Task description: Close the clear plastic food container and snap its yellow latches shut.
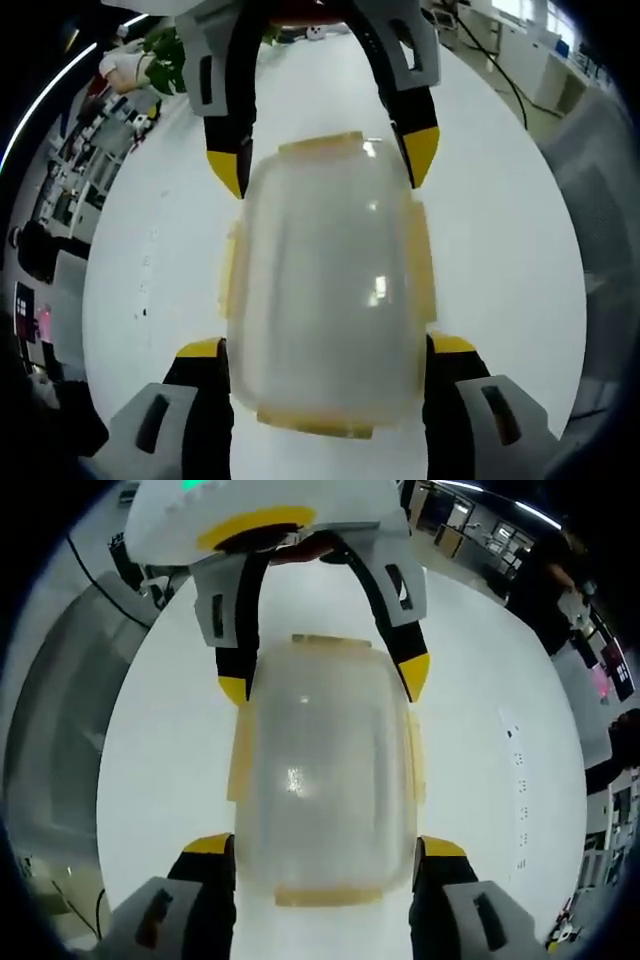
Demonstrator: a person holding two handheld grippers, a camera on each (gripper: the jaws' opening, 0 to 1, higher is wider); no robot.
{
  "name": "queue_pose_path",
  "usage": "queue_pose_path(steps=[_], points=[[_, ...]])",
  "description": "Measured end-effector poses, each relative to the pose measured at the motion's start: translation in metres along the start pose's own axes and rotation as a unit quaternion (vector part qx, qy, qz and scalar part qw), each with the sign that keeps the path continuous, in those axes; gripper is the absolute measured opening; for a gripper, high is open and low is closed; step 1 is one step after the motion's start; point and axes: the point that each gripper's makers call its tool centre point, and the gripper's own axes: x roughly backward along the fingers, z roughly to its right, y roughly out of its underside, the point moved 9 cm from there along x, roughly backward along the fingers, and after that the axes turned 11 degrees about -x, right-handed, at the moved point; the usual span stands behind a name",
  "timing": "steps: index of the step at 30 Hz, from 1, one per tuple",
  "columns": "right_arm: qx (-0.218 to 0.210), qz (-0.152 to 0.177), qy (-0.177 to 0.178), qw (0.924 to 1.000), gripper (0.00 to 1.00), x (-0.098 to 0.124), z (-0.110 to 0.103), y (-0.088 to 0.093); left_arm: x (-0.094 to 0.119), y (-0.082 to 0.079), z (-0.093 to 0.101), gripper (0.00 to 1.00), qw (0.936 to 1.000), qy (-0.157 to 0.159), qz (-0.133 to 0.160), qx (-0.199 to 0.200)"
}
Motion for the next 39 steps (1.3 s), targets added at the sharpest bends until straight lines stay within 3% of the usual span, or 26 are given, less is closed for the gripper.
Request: queue_pose_path(steps=[39], points=[[-0.003,-0.011,0.003,0.9999,0.71,-0.034,-0.042,-0.099,0.043,0.093,0.038,0.76,0.9998,-0.003,-0.018,-0.005]])
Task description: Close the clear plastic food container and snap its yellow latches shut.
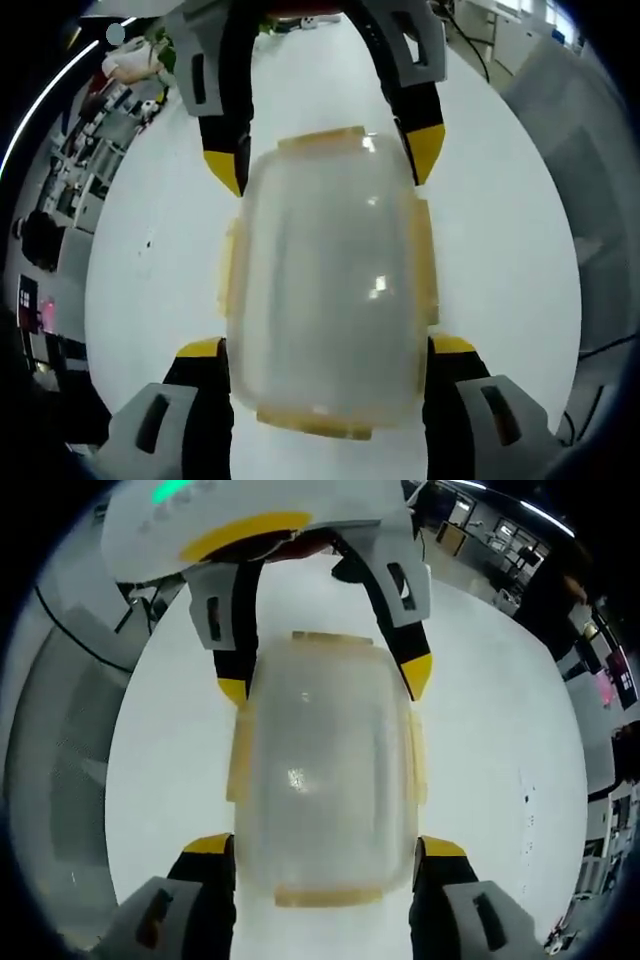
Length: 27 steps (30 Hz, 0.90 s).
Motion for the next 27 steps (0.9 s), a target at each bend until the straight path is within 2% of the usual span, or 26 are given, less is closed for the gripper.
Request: queue_pose_path(steps=[12,21,27], points=[[0.006,-0.006,0.001,1.0000,0.71,-0.008,-0.007,-0.026,0.010,0.024,0.007,0.76,1.0000,-0.003,0.002,0.007],[0.010,-0.009,0.000,0.9999,0.71,-0.008,-0.003,-0.026,0.010,0.025,0.004,0.76,0.9999,-0.004,0.007,0.013],[0.010,-0.008,0.001,0.9999,0.71,-0.010,0.007,-0.029,0.008,0.028,-0.004,0.76,0.9999,-0.004,0.005,0.013]])
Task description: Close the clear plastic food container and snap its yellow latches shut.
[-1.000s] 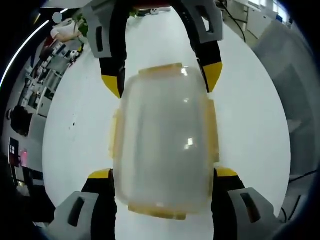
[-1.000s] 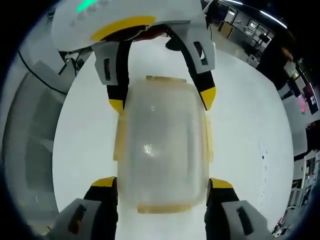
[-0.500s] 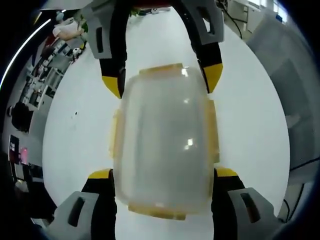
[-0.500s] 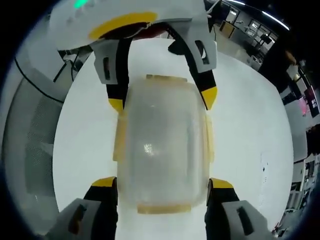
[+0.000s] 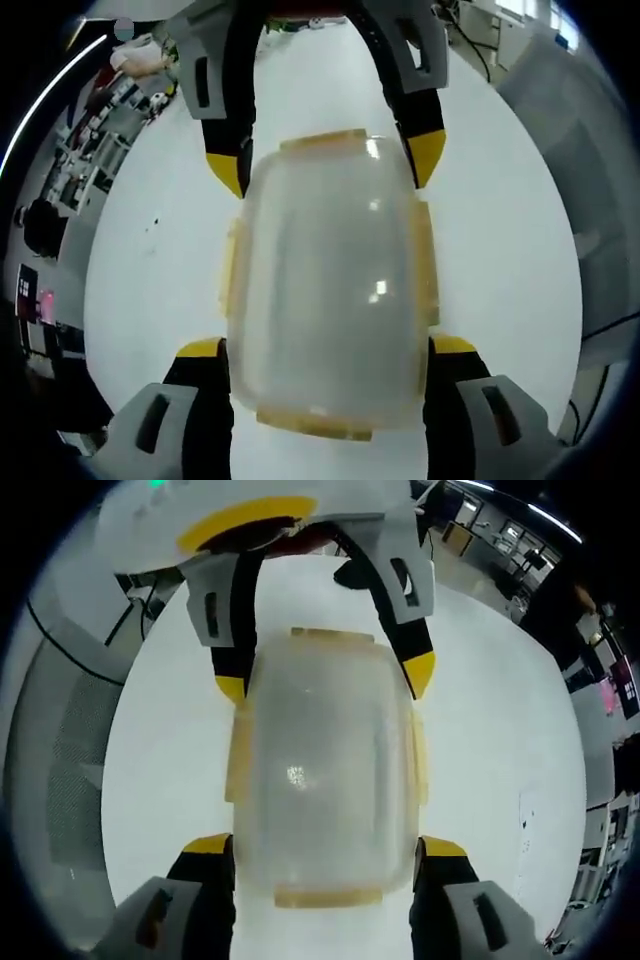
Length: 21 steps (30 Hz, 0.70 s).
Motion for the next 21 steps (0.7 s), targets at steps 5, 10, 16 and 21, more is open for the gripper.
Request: queue_pose_path(steps=[5,10,16,21], points=[[0.002,0.000,0.001,1.0000,0.71,0.000,0.007,-0.001,-0.002,0.002,-0.008,0.76,1.0000,0.000,0.000,0.002],[0.004,-0.001,0.002,1.0000,0.71,-0.001,0.015,-0.003,-0.004,0.003,-0.016,0.76,1.0000,-0.001,0.001,0.004],[0.008,-0.003,0.003,1.0000,0.71,-0.001,0.026,-0.003,-0.006,0.004,-0.024,0.76,1.0000,-0.002,0.001,0.007],[0.009,-0.003,0.003,1.0000,0.71,-0.002,0.033,-0.004,-0.008,0.006,-0.031,0.76,1.0000,-0.003,0.002,0.008]])
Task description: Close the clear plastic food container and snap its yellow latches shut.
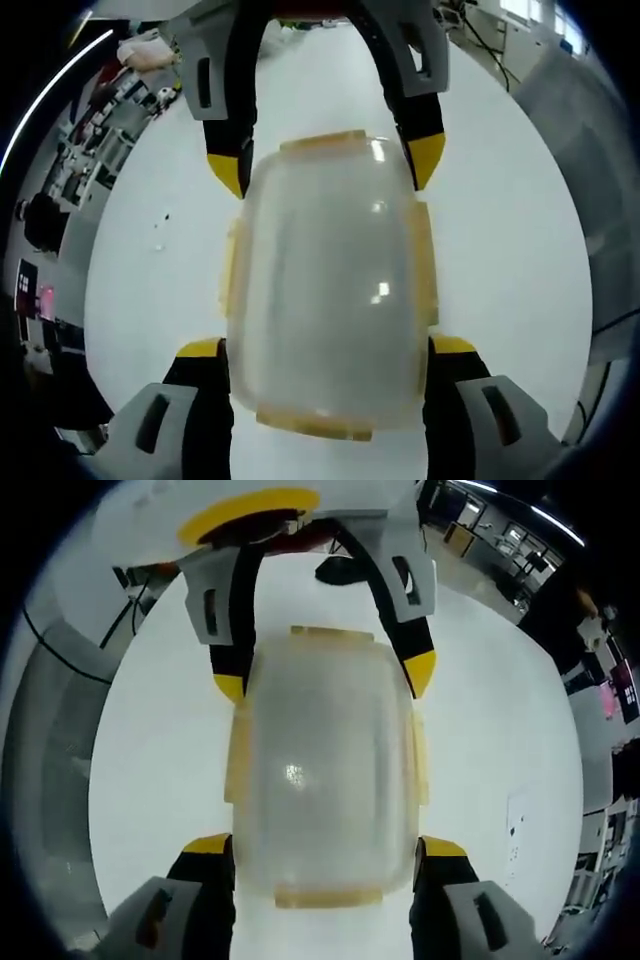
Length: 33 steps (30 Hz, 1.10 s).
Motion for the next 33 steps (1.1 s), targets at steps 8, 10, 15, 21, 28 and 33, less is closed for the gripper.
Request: queue_pose_path(steps=[8,10,15,21,28,33], points=[[0.004,0.002,-0.002,1.0000,0.71,-0.0002,0.0045,-0.0003,-0.0012,0.0010,-0.0030,0.76,1.0000,-0.002,0.001,0.005],[0.003,0.002,-0.001,1.0000,0.71,-0.0004,0.0042,-0.0002,-0.0012,0.0009,-0.0030,0.76,1.0000,-0.002,0.001,0.005],[0.004,0.000,0.001,1.0000,0.71,-0.0010,0.0044,-0.0005,-0.0004,0.0005,-0.0025,0.76,1.0000,-0.002,-0.001,0.004],[0.001,0.004,0.006,1.0000,0.73,-0.0005,0.0026,-0.0001,-0.0009,0.0004,-0.0022,0.77,1.0000,-0.006,-0.002,0.003],[-0.006,0.020,0.009,0.9997,0.79,0.0011,0.0000,-0.0007,0.0024,0.0000,-0.0011,0.79,0.9999,-0.011,0.004,0.007],[-0.007,0.017,0.008,0.9998,0.79,0.0023,-0.0005,0.0021,0.0039,0.0012,0.0002,0.81,0.9998,-0.016,0.004,0.011]])
